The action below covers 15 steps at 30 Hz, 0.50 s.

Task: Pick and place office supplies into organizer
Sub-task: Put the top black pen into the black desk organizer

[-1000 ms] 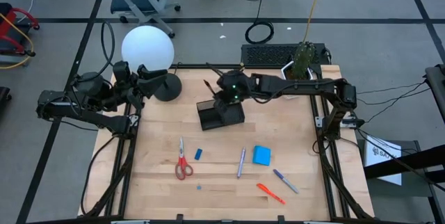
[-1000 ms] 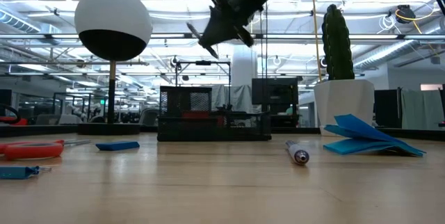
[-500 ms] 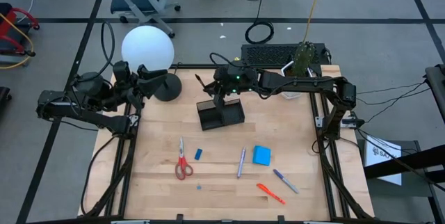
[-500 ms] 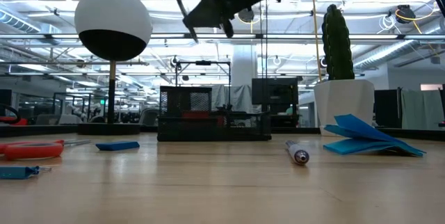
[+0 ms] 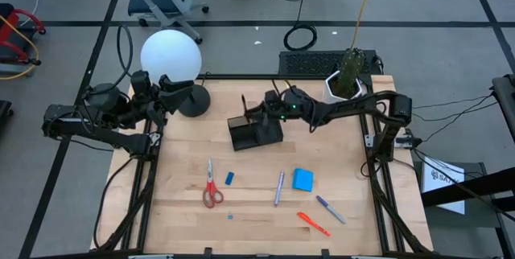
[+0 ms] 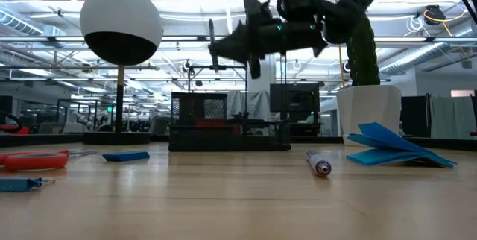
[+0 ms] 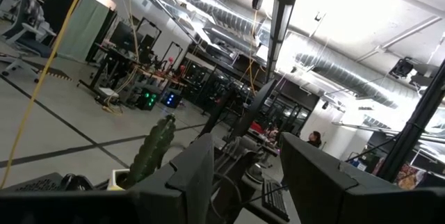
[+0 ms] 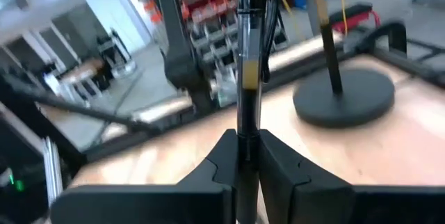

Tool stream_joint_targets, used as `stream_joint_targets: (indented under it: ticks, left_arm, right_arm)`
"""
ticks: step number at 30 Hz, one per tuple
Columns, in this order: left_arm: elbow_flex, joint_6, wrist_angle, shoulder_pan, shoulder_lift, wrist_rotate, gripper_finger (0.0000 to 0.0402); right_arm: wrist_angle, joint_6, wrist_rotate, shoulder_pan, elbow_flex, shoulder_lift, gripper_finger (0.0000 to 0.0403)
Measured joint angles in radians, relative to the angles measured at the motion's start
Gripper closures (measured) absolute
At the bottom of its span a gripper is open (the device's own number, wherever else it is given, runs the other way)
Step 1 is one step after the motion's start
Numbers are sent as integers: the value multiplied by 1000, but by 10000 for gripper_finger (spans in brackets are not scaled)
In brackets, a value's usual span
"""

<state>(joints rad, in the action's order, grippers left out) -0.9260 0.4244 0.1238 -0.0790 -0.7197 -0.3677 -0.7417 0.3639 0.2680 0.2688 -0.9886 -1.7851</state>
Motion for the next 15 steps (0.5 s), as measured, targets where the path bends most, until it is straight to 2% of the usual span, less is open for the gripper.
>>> stream_joint_targets:
  ticks: [15]
  left_arm:
    - [0, 0, 0, 0, 0, 0, 231]
  right_arm:
    - [-19, -102, -7, 46, 24, 0, 379]
